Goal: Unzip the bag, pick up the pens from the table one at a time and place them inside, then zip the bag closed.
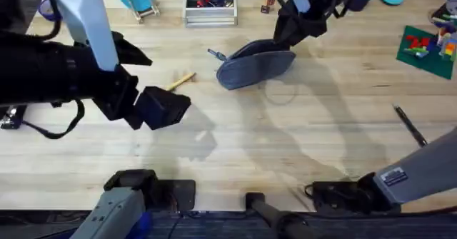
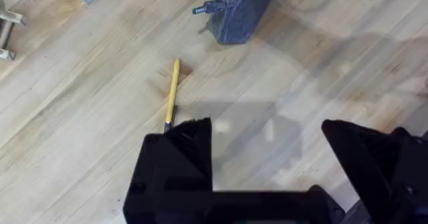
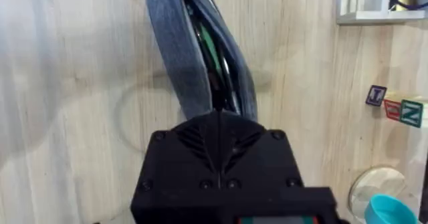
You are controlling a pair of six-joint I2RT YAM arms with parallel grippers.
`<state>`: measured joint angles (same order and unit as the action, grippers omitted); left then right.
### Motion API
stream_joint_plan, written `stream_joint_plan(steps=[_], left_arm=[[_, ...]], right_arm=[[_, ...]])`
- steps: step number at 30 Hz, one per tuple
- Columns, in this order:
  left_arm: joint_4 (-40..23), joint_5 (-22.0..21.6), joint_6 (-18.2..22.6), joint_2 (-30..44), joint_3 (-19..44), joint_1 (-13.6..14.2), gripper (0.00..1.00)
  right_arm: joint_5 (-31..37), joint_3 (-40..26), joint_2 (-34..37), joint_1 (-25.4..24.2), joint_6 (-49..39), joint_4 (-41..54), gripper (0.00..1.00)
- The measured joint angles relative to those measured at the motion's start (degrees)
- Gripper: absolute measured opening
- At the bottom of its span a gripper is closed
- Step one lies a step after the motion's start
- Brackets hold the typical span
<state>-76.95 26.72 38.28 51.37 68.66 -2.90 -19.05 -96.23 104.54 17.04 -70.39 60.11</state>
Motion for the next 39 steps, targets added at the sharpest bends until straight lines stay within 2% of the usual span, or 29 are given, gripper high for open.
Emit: stream_joint_plan(steps=[21, 39], left_arm=[[0.0, -0.01, -0.17, 0.0, 0.0, 0.0, 0.993], [0.0, 0.0, -0.17, 0.0, 0.0, 0.0, 0.993]], right_arm=[[0.16, 0.0, 6.9, 0.67, 0.0, -4.91, 0.03], [0.18, -0.04, 9.07, 0.89, 0.02, -5.39, 0.03]])
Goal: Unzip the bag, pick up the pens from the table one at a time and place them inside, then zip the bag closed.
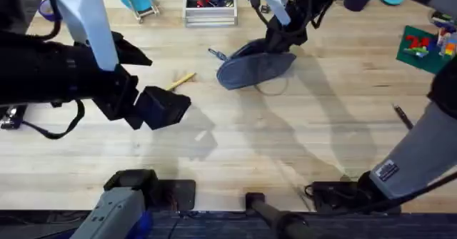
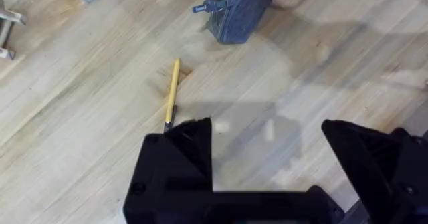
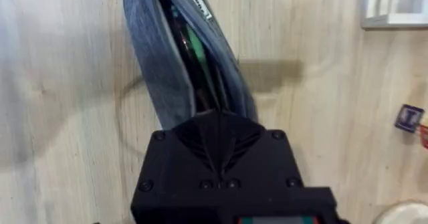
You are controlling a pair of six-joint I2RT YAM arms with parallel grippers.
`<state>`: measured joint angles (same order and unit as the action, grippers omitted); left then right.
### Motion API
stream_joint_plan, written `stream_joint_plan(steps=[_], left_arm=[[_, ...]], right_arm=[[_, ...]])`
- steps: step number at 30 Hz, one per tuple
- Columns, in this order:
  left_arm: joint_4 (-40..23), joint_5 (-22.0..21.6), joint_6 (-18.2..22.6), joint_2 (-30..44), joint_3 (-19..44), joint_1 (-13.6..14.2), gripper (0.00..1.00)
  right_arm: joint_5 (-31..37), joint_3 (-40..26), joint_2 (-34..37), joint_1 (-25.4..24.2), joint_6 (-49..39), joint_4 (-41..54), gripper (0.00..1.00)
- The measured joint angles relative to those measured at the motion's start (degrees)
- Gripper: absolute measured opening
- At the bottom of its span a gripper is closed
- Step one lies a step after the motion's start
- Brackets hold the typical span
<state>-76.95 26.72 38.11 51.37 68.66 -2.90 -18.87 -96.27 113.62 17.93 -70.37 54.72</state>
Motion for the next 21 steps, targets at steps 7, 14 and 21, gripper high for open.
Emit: stream_joint_plan(steps=[7, 14, 21], left_arm=[[0.0, -0.02, 0.0, 0.0, 0.0, 0.0, 0.993], [0.0, -0.02, 0.0, 0.0, 0.0, 0.0, 0.993], [0.0, -0.01, 0.0, 0.0, 0.0, 0.0, 0.993]], right_arm=[[0.0, 0.0, 1.51, 0.24, 0.02, 0.16, 0.03], [0.0, 0.0, 1.54, 0.29, 0.02, 0.68, 0.029], [-0.21, -0.17, 2.99, 0.29, 0.02, 1.71, 0.029]])
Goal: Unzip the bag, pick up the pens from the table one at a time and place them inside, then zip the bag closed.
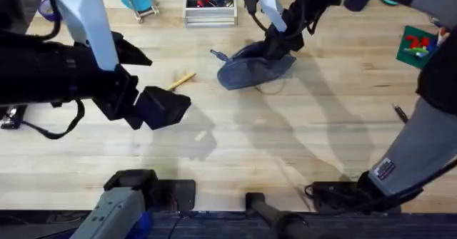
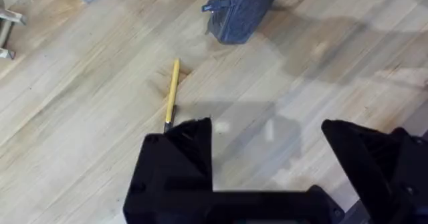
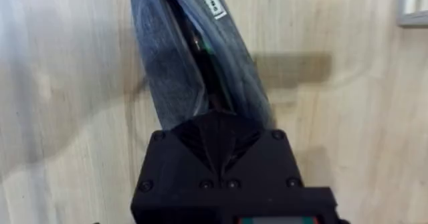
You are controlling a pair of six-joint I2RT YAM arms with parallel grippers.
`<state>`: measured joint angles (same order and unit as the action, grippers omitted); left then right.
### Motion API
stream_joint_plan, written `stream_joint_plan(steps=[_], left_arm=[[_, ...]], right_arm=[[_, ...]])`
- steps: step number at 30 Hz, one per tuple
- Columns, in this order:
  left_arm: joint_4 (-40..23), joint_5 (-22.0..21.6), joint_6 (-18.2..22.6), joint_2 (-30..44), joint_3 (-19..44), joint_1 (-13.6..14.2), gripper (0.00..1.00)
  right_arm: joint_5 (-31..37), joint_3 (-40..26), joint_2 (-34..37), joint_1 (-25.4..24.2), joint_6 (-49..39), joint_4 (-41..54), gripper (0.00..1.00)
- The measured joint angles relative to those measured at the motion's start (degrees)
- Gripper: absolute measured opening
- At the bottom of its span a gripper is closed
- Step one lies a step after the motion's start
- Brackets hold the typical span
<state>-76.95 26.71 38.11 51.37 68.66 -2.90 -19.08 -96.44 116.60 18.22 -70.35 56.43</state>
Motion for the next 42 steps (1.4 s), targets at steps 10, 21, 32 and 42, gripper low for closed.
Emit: stream_joint_plan(steps=[10, 21, 32, 42], left_arm=[[0.0, -0.01, 0.0, 0.0, 0.0, 0.0, 0.993], [0.0, 0.01, 0.0, 0.0, 0.0, 0.0, 0.993], [0.0, -0.01, 0.0, 0.0, 0.0, 0.0, 0.993], [-0.02, 0.01, 0.0, 0.0, 0.0, 0.0, 0.993]], right_arm=[[-0.67, -0.57, 2.54, 0.0, 0.02, 1.3, 0.035], [-1.34, -1.46, 3.79, -0.02, 0.46, 1.77, 0.611], [-1.63, -1.6, 4.23, 0.09, 1.33, 1.89, 0.996], [-1.59, -1.71, 4.23, 0.09, 1.97, 2.39, 0.996]])
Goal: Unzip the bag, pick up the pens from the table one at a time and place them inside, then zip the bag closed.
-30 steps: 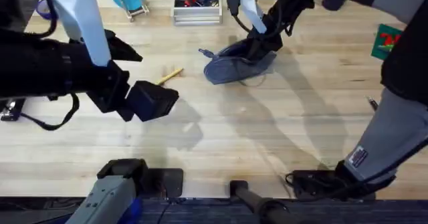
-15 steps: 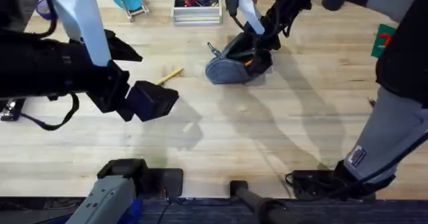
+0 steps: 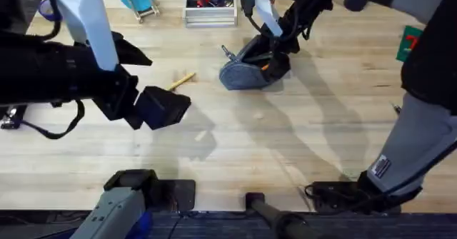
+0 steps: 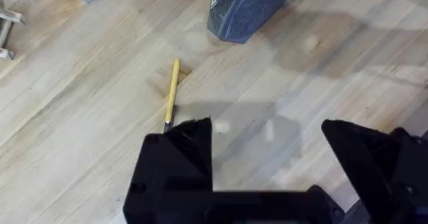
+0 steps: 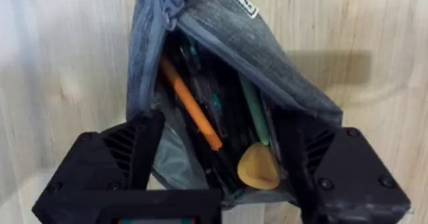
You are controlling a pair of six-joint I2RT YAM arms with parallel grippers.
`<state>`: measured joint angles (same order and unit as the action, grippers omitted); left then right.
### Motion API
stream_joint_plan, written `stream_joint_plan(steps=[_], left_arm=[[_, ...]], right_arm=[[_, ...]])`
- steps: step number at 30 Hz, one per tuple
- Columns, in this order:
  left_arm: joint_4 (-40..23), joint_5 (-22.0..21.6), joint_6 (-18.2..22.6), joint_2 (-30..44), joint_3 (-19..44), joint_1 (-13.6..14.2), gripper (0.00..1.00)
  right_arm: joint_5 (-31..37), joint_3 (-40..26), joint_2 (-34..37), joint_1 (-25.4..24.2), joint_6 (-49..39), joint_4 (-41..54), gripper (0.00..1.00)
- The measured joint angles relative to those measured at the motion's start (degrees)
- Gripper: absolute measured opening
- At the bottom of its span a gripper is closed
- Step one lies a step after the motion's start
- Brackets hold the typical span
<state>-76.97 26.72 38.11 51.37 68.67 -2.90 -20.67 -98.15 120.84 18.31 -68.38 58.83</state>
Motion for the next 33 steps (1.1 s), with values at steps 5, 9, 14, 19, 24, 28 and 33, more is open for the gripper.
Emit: stream_joint_plan(steps=[5, 9, 14, 19, 24, 28, 33], left_arm=[[0.01, -0.01, 0.0, 0.0, 0.0, 0.0, 0.993], [0.02, 0.0, 0.0, 0.0, 0.0, 0.0, 0.993], [0.0, -0.01, 0.0, 0.0, 0.0, 0.0, 0.993], [0.0, 0.0, 0.0, 0.0, 0.0, 0.0, 0.994], [0.01, -0.01, 0.0, 0.0, 0.0, 0.0, 0.993], [0.02, -0.02, 0.0, 0.0, 0.0, 0.0, 0.993], [0.01, -0.01, 0.0, 0.0, 0.01, 0.0, 0.993]], right_arm=[[0.51, -2.61, 0.78, 0.04, 0.64, 4.72, 0.997], [1.24, -6.07, 1.93, 0.04, 2.83, 9.74, 0.998], [1.95, -11.0, 2.97, 0.07, 8.24, 18.33, 0.998], [2.25, -17.34, 3.02, 0.02, 13.8, 27.91, 0.998], [2.25, -23.07, 3.04, 0.02, 19.98, 33.23, 0.998], [2.25, -26.46, 3.02, 0.02, 23.42, 33.81, 0.997], [3.07, -27.73, 2.64, 0.02, 27.28, 33.84, 0.998]])
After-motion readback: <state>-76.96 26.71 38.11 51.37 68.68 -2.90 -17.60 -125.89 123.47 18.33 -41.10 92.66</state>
